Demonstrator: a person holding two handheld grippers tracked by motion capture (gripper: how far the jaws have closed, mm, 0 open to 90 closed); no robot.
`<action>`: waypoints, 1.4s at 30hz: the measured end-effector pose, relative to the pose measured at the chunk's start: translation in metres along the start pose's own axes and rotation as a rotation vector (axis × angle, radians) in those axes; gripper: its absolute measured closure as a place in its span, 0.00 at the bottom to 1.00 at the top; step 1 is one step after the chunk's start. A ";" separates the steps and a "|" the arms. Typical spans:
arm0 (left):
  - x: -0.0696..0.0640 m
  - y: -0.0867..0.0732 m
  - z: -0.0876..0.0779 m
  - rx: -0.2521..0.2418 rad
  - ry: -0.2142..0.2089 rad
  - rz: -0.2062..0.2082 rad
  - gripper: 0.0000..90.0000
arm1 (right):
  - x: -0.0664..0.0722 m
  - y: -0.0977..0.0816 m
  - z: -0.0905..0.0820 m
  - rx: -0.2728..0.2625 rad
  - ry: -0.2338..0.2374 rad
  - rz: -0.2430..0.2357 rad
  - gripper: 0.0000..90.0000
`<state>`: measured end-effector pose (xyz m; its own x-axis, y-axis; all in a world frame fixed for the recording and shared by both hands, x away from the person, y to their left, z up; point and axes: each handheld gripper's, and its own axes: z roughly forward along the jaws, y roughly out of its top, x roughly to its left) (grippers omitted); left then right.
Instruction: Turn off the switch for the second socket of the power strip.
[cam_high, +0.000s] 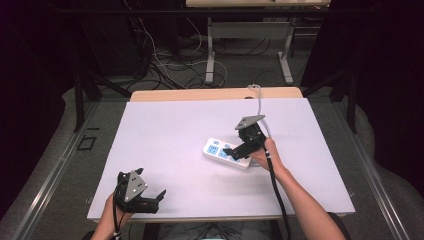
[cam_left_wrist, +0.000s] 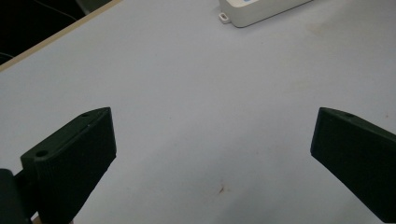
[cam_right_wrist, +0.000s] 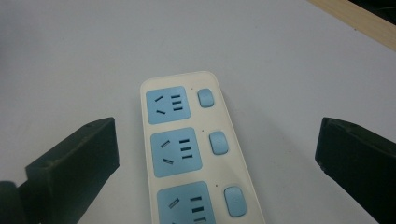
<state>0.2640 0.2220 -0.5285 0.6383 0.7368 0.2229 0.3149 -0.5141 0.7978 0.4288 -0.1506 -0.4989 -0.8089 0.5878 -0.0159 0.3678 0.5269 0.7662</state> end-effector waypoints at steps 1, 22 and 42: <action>0.000 0.000 0.000 0.000 0.000 0.000 0.00 | 0.000 -0.001 -0.001 -0.004 -0.002 0.001 0.00; 0.002 -0.001 -0.002 0.009 0.004 0.003 0.00 | 0.002 -0.015 -0.035 -0.008 -0.044 0.004 0.00; 0.001 0.000 -0.001 0.000 0.004 0.004 0.00 | 0.011 -0.044 -0.069 -0.004 -0.084 0.020 0.00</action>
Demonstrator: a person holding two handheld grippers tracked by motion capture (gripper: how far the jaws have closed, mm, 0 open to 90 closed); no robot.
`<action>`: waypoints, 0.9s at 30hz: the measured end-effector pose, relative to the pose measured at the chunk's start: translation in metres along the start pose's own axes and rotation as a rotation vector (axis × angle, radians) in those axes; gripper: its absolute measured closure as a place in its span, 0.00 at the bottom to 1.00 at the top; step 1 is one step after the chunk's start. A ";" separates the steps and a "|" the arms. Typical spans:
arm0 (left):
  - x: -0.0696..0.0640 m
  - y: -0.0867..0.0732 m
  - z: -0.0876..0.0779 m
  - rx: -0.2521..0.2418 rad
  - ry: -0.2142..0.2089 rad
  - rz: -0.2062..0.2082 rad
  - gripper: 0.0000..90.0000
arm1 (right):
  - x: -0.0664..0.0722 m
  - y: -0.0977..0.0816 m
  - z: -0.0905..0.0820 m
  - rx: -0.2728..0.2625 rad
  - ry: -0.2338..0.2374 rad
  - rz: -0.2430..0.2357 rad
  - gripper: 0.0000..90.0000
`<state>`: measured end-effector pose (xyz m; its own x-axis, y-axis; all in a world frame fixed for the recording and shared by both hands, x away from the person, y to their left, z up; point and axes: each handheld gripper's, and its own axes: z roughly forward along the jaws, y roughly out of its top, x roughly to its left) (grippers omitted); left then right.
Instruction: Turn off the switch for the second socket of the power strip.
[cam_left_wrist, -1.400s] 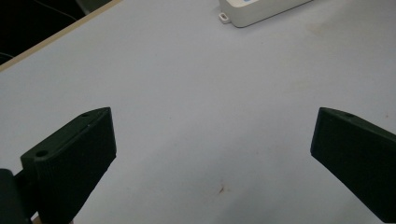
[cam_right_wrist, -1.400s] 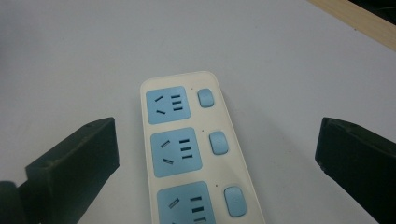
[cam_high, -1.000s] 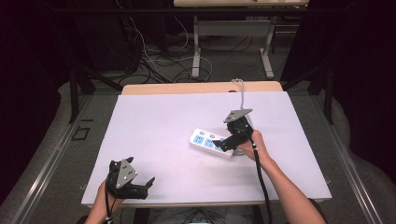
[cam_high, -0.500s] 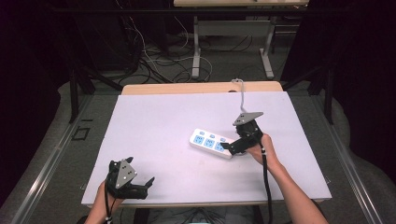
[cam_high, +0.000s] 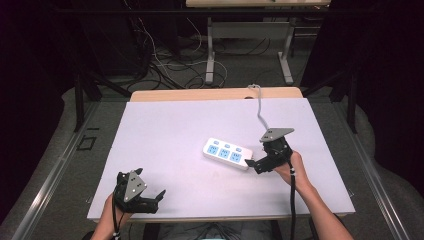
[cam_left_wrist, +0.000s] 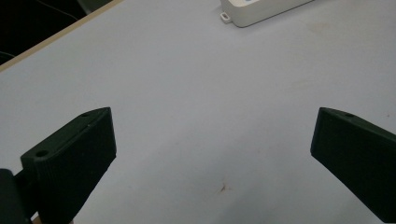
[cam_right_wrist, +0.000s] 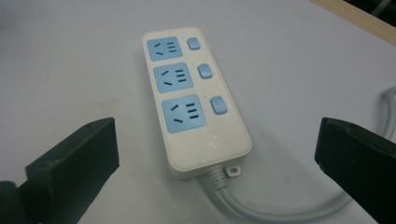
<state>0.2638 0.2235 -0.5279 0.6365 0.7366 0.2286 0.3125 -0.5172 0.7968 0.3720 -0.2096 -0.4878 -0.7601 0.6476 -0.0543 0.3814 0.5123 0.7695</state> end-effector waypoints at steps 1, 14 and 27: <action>0.000 0.000 0.000 0.000 0.000 -0.001 0.00 | 0.000 -0.002 -0.002 0.002 0.003 0.001 0.00; 0.000 0.000 0.000 0.003 0.000 0.002 0.00 | 0.005 -0.021 -0.020 0.001 -0.031 0.004 0.00; 0.000 0.000 0.000 0.004 -0.002 0.005 0.00 | 0.011 -0.040 -0.034 0.006 -0.051 0.014 0.00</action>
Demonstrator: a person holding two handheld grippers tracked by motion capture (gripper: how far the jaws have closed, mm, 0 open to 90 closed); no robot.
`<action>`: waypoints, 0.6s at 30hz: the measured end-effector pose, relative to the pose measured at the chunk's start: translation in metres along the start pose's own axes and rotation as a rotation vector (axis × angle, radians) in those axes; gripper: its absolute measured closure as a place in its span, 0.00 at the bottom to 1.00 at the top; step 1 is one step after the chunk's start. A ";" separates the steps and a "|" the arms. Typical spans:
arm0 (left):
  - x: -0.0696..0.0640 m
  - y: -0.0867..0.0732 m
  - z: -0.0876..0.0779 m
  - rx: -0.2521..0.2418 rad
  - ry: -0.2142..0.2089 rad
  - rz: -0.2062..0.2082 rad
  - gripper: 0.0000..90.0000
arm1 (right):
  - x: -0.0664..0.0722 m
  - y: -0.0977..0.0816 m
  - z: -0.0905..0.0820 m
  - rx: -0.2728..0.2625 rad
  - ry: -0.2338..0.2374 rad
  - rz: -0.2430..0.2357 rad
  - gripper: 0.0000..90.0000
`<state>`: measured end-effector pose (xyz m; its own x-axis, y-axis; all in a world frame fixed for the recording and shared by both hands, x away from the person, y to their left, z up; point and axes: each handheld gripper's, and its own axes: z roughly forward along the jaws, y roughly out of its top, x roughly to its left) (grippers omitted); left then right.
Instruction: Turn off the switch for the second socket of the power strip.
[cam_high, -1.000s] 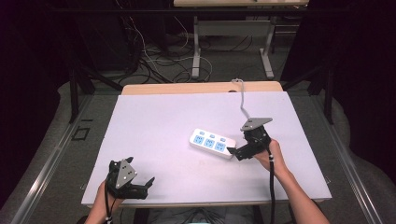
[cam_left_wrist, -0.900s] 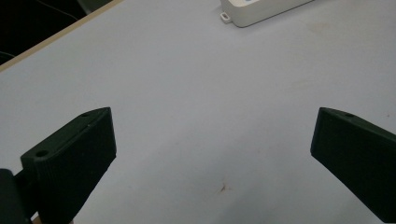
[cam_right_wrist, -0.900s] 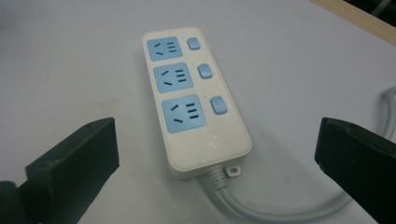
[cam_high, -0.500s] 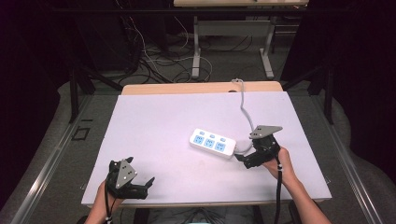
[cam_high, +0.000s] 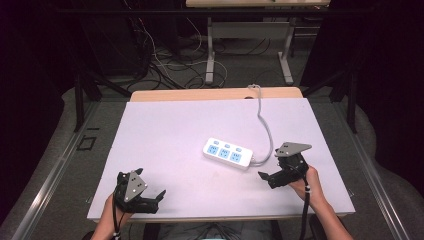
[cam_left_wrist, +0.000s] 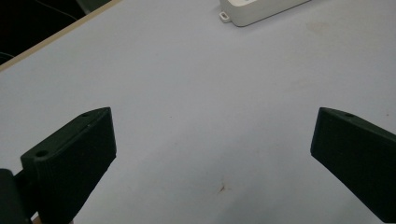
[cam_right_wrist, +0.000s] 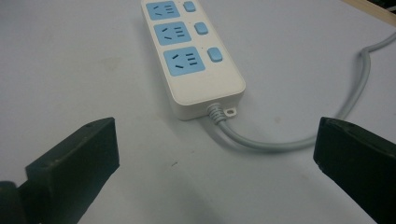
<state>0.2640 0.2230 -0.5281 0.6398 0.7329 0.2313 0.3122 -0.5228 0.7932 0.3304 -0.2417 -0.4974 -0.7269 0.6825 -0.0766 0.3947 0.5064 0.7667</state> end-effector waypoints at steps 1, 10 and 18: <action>0.000 0.000 0.000 0.000 0.000 0.000 0.00 | 0.000 -0.001 0.000 0.003 0.003 -0.004 0.00; 0.000 0.000 0.000 0.002 0.000 0.003 0.00 | 0.003 -0.010 -0.005 0.010 -0.010 -0.010 0.00; 0.000 0.000 0.000 0.000 -0.003 0.002 0.00 | 0.005 -0.017 -0.007 0.018 -0.013 -0.016 0.00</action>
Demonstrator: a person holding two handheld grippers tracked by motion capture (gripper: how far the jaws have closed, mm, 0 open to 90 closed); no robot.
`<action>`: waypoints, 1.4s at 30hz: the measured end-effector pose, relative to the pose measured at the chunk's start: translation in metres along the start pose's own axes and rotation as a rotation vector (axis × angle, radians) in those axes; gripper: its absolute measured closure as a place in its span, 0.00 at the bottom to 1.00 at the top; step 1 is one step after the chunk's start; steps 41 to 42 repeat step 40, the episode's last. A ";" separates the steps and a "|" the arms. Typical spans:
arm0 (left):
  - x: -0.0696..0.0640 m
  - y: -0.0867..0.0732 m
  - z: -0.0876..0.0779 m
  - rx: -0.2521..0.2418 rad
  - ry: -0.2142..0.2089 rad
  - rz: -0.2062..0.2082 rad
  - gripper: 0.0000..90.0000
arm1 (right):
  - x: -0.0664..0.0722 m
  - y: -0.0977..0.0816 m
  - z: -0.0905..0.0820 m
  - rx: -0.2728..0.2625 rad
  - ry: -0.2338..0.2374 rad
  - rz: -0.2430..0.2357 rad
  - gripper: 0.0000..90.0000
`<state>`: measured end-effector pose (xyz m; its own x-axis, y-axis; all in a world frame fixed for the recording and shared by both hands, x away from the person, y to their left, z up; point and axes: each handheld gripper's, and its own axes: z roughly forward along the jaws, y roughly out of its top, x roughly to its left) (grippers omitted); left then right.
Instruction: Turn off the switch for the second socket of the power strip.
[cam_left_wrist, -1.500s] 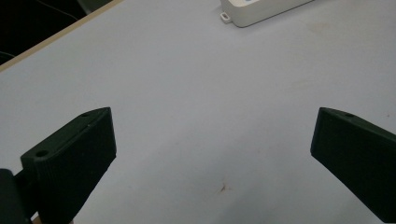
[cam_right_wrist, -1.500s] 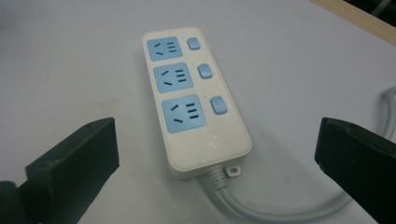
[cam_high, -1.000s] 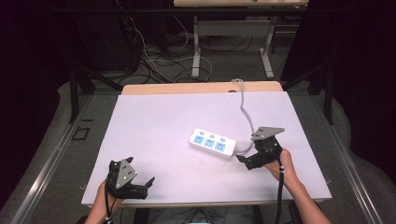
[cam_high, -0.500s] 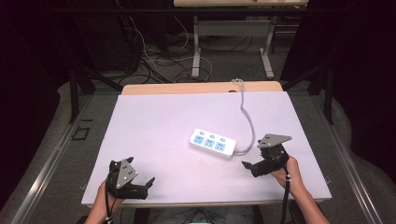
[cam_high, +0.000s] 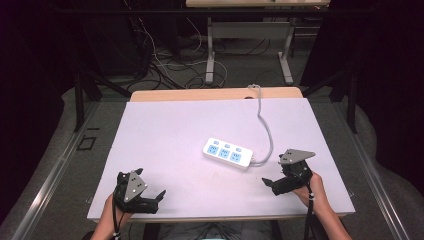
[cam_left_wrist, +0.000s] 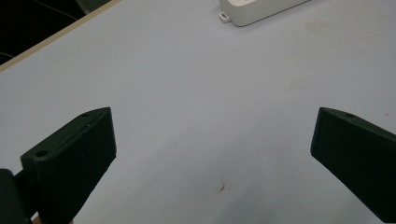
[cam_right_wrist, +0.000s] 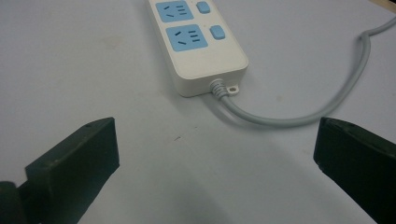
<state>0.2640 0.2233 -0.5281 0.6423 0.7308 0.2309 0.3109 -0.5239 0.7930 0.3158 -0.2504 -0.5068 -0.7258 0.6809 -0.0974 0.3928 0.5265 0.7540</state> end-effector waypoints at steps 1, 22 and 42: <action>0.000 0.000 0.000 0.002 0.002 0.001 0.00 | 0.000 -0.001 0.000 -0.006 -0.003 -0.004 0.00; 0.000 0.000 0.000 0.004 -0.001 0.003 0.00 | 0.006 -0.017 -0.004 0.018 -0.005 0.004 0.00; -0.001 0.000 0.001 0.005 0.000 -0.002 0.00 | 0.009 -0.022 -0.003 0.030 0.003 0.021 0.00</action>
